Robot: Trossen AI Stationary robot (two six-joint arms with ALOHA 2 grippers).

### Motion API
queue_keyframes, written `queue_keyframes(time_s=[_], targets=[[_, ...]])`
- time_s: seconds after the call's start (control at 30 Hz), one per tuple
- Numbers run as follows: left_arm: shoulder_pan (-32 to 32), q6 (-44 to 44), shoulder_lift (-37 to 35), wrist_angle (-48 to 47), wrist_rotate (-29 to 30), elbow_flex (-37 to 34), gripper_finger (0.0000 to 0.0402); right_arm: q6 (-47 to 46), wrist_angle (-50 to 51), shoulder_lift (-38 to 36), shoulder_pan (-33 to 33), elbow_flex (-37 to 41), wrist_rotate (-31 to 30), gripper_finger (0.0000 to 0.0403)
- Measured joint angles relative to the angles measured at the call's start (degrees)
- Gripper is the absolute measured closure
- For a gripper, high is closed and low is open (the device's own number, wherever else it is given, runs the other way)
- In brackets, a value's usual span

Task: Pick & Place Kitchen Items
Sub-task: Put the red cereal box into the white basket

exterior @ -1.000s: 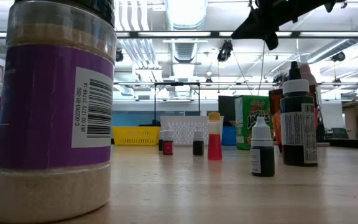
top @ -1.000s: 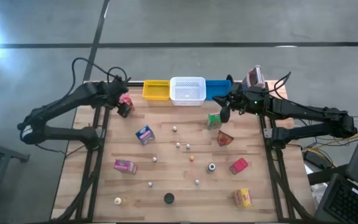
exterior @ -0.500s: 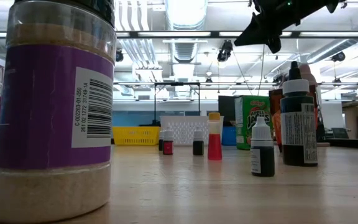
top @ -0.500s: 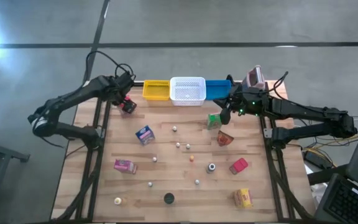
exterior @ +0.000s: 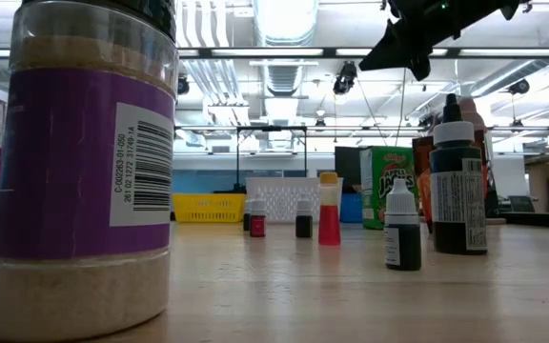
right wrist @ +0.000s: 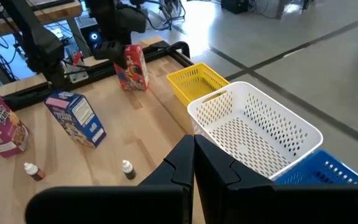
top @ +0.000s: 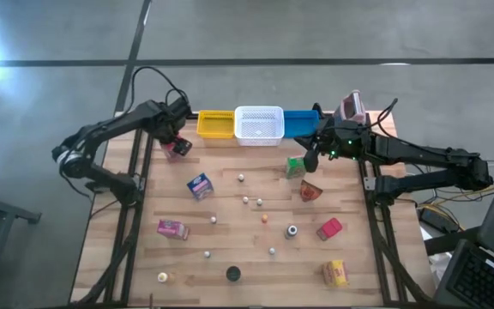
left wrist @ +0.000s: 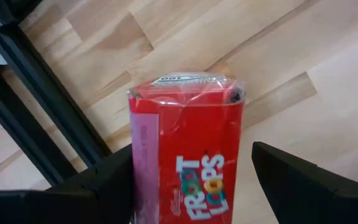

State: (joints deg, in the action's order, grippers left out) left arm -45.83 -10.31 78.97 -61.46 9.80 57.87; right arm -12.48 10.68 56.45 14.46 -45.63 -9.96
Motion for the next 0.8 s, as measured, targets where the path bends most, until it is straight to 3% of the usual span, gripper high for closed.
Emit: queue_keyframes(time_s=[0.37,0.8], targets=[[-1.12,1.23,2.94,0.53,-0.02,0.00,0.0105,0.71,0.26,0.00,0.07,0.02,-0.04,0.0394],[-1.85,1.21,2.96,1.04,-0.49,0.00,0.0153,0.64,1.15,0.04,0.08,0.30,-0.10,0.0394]])
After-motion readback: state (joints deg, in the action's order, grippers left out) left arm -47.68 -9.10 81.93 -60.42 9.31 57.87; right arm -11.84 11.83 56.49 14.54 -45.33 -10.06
